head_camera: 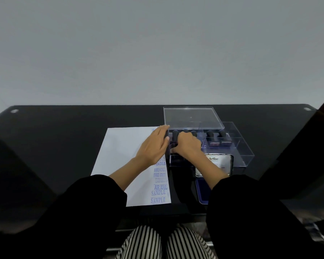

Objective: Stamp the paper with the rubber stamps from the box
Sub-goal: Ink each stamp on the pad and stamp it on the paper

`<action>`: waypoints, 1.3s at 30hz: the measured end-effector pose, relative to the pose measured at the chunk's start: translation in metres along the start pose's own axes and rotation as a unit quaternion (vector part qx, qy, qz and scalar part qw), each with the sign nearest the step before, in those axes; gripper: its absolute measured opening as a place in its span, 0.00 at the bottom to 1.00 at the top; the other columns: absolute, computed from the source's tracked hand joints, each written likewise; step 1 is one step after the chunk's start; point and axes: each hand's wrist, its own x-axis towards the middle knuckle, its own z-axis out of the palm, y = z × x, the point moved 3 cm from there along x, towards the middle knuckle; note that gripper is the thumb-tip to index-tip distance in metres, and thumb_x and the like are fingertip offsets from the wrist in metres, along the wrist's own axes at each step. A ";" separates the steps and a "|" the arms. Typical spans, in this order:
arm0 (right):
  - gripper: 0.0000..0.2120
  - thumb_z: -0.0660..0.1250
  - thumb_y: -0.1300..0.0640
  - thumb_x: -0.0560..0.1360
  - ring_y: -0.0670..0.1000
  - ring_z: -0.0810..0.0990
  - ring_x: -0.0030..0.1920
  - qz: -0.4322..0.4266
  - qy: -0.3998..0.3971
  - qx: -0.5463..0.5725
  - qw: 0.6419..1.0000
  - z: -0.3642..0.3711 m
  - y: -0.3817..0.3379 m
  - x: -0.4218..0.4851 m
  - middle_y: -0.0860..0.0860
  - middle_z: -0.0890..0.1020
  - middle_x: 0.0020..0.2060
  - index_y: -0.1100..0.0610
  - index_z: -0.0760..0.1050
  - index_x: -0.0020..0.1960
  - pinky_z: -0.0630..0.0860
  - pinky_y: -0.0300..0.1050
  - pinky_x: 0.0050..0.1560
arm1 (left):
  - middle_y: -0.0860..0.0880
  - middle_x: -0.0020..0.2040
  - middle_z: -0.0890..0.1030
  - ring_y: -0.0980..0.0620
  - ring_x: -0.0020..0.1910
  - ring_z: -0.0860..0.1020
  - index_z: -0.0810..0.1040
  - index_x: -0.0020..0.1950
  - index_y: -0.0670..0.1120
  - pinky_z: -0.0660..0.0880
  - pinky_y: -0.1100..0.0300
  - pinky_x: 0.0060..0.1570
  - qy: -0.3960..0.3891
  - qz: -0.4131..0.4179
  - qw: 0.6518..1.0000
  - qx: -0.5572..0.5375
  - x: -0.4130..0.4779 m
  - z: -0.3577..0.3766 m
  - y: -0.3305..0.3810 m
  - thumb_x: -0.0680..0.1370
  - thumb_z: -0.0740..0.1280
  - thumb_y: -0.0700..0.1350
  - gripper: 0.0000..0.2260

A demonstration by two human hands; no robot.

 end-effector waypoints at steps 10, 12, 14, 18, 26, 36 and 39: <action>0.17 0.75 0.52 0.67 0.53 0.80 0.44 0.081 0.080 0.310 0.944 -0.037 0.027 -0.010 0.55 0.81 0.48 0.58 0.77 0.52 0.79 0.50 0.47 | 0.48 0.72 0.66 0.51 0.70 0.66 0.61 0.72 0.45 0.62 0.63 0.66 0.005 0.021 1.000 0.000 -0.027 -0.018 0.015 0.83 0.52 0.44 0.18; 0.16 0.76 0.56 0.67 0.50 0.78 0.34 0.082 0.097 0.410 0.903 -0.050 0.034 -0.022 0.56 0.79 0.45 0.57 0.74 0.51 0.80 0.45 0.35 | 0.48 0.72 0.67 0.51 0.70 0.66 0.62 0.72 0.46 0.61 0.64 0.66 0.002 0.033 0.999 0.003 -0.033 -0.020 0.022 0.83 0.51 0.44 0.18; 0.15 0.75 0.60 0.69 0.48 0.77 0.31 0.077 0.108 0.476 0.869 -0.060 0.045 -0.037 0.56 0.79 0.41 0.57 0.71 0.50 0.77 0.37 0.24 | 0.48 0.72 0.67 0.51 0.70 0.66 0.62 0.73 0.46 0.61 0.63 0.67 -0.004 0.039 0.999 0.004 -0.041 -0.021 0.031 0.83 0.51 0.44 0.18; 0.16 0.73 0.64 0.70 0.49 0.78 0.31 0.058 0.117 0.508 0.851 -0.064 0.069 -0.072 0.53 0.76 0.37 0.57 0.72 0.55 0.78 0.36 0.25 | 0.48 0.71 0.69 0.51 0.69 0.68 0.63 0.72 0.46 0.64 0.61 0.65 -0.019 0.061 0.998 0.009 -0.055 -0.021 0.048 0.82 0.52 0.45 0.18; 0.16 0.68 0.68 0.72 0.48 0.78 0.33 0.045 0.090 0.452 0.887 -0.033 0.095 -0.120 0.56 0.78 0.41 0.59 0.75 0.59 0.77 0.33 0.24 | 0.47 0.68 0.71 0.51 0.67 0.70 0.66 0.70 0.44 0.65 0.60 0.64 -0.037 0.081 0.996 -0.019 -0.086 0.003 0.075 0.82 0.53 0.44 0.17; 0.10 0.67 0.61 0.72 0.54 0.73 0.43 -0.005 0.115 0.194 0.974 0.002 0.101 -0.140 0.52 0.67 0.48 0.59 0.70 0.51 0.72 0.45 0.45 | 0.48 0.76 0.61 0.52 0.76 0.56 0.58 0.75 0.45 0.53 0.57 0.75 -0.082 0.039 0.995 0.048 -0.110 0.065 0.069 0.82 0.52 0.45 0.21; 0.07 0.64 0.59 0.75 0.54 0.74 0.41 -0.022 0.149 0.130 0.980 0.007 0.097 -0.138 0.55 0.69 0.50 0.60 0.69 0.50 0.70 0.43 0.41 | 0.51 0.77 0.56 0.53 0.77 0.51 0.54 0.76 0.46 0.48 0.55 0.76 -0.092 0.025 0.992 0.083 -0.112 0.078 0.065 0.83 0.49 0.47 0.21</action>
